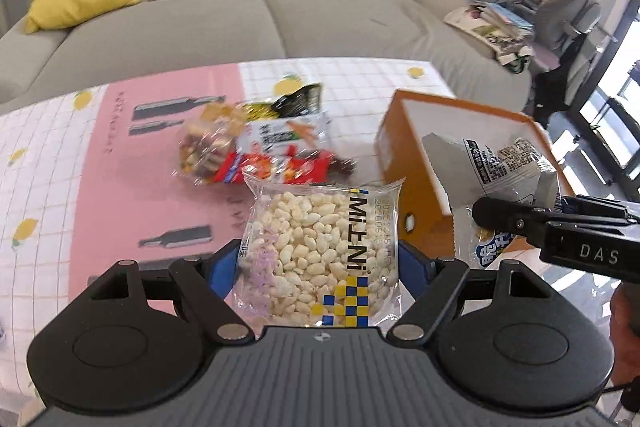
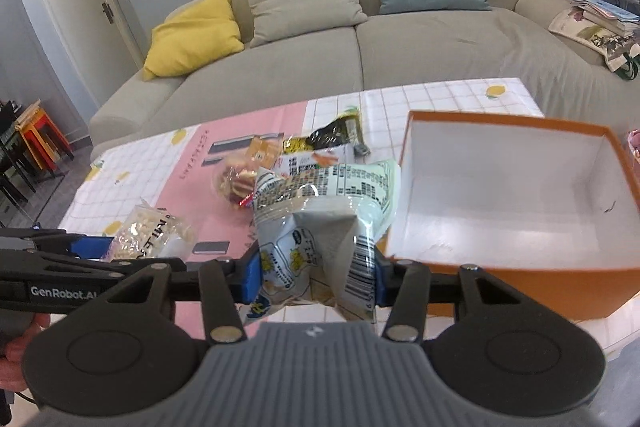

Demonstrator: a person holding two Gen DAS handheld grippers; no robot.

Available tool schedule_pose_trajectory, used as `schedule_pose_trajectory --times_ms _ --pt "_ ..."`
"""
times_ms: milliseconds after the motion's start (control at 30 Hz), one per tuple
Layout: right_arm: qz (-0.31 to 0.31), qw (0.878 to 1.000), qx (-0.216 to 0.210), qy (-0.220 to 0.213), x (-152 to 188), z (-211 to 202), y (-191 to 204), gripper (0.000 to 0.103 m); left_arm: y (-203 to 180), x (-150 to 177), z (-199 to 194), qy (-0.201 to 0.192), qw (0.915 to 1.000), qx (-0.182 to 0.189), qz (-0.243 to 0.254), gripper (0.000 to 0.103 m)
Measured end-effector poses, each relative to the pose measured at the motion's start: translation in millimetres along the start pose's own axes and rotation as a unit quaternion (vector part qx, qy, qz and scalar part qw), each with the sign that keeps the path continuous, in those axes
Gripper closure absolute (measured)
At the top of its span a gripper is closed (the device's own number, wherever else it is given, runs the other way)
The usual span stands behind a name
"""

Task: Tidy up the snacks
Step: 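Carry both bags over the orange box and open both tools to drop them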

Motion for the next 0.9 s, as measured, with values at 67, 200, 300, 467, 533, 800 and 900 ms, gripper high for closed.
schedule_pose_trajectory --times_ms 67,200,300,467,533,800,900 --pt "0.004 1.000 0.002 0.002 -8.6 -9.1 -11.5 0.054 -13.0 -10.7 -0.7 -0.004 0.9999 0.008 0.014 0.011" --pt "0.013 1.000 0.013 0.006 -27.2 -21.5 -39.9 0.055 -41.9 -33.4 5.2 -0.004 0.9984 0.035 0.044 0.011" --pt "0.003 0.999 0.037 0.010 -37.8 -26.9 -61.6 0.055 -63.8 -46.3 15.5 0.003 0.9966 0.049 0.066 0.011" --pt "-0.020 0.997 0.070 0.027 -52.7 -27.0 -94.2 0.055 -99.8 -68.3 45.3 0.030 0.9920 0.078 0.094 0.011" --pt "-0.016 0.996 0.077 0.038 -57.7 -23.0 -108.6 0.055 -110.5 -73.9 59.5 0.043 0.9903 0.083 0.103 0.011" --pt "-0.015 0.993 0.102 0.063 -74.8 16.4 -150.3 0.055 -131.8 -82.9 122.5 0.098 0.9831 0.091 0.125 0.011" --pt "-0.017 0.991 0.108 0.083 -78.1 37.3 -161.5 0.055 -136.6 -80.7 143.4 0.124 0.9783 0.090 0.140 0.011"
Point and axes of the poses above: each gripper's, at about its wrist camera, not at the fingertips, and z roughly the way its jaws point, y to its left, x to its underside, the point moved 4 cm from there along z, roughly the way its jaws point, and after that the axes turned 6 degrees about x, right-handed, at the moved point
